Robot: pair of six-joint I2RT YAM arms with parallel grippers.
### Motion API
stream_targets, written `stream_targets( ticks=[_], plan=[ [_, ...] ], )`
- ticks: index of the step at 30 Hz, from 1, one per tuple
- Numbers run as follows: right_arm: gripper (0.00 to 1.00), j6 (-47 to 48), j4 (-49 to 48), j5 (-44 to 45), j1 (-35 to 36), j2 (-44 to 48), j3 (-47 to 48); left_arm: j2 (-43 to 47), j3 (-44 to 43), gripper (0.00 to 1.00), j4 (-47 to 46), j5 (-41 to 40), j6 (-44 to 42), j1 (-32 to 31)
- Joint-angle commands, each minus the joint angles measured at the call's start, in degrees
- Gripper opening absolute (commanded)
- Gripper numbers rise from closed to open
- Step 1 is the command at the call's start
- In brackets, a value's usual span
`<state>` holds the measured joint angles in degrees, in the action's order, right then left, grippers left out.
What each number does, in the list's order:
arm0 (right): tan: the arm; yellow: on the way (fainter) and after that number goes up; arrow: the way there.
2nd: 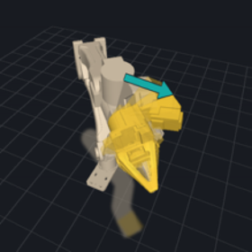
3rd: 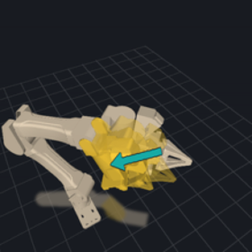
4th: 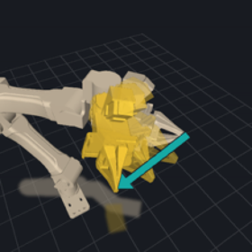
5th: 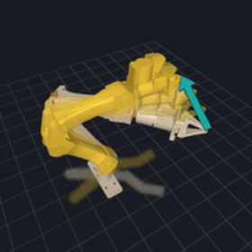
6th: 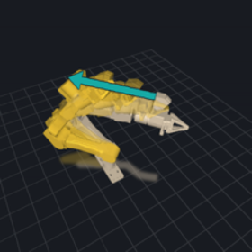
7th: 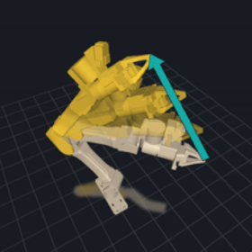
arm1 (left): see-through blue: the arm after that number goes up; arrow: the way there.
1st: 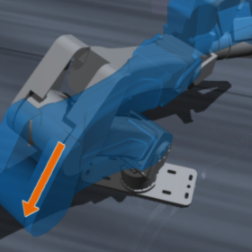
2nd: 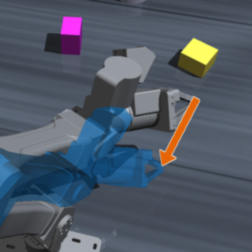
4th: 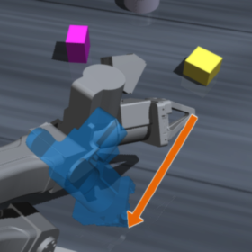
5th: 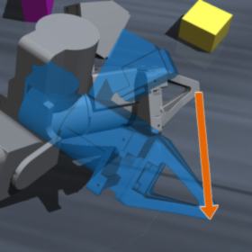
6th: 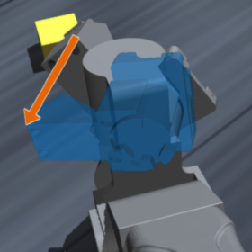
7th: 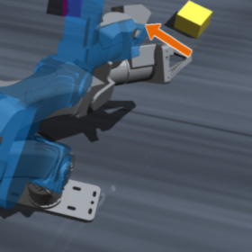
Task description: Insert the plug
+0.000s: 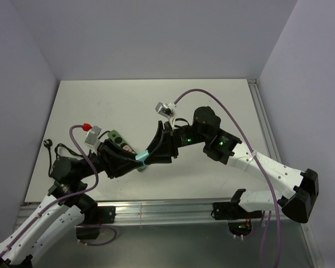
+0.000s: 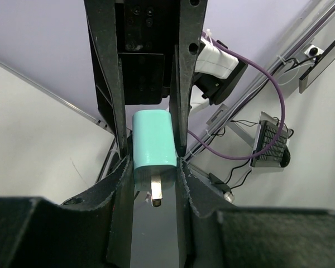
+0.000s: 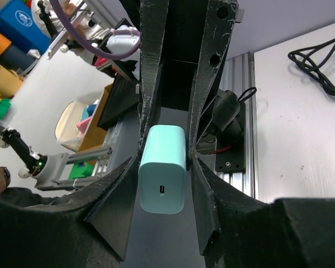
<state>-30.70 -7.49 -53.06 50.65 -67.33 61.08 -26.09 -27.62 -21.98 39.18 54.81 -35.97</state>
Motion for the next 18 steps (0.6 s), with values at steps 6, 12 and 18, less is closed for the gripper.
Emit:
stream_targets(
  ticks=[6, 12, 18],
  plan=[
    [0.00, 0.72, -1.67, 0.58, 0.59, -1.31, 2.82, 0.34, -1.12, 0.00, 1.39, -1.46, -1.44, -0.07],
    [0.00, 6.96, 14.06, 21.40, 0.68, -0.78, 5.71, -4.67, -14.56, 0.56, 41.80, -38.25, -7.88, 0.02],
    [0.00, 7.23, 21.10, 37.65, 0.59, -2.19, 7.47, -8.98, -16.86, 0.84, 47.74, -57.44, -7.26, 0.37]
  ],
)
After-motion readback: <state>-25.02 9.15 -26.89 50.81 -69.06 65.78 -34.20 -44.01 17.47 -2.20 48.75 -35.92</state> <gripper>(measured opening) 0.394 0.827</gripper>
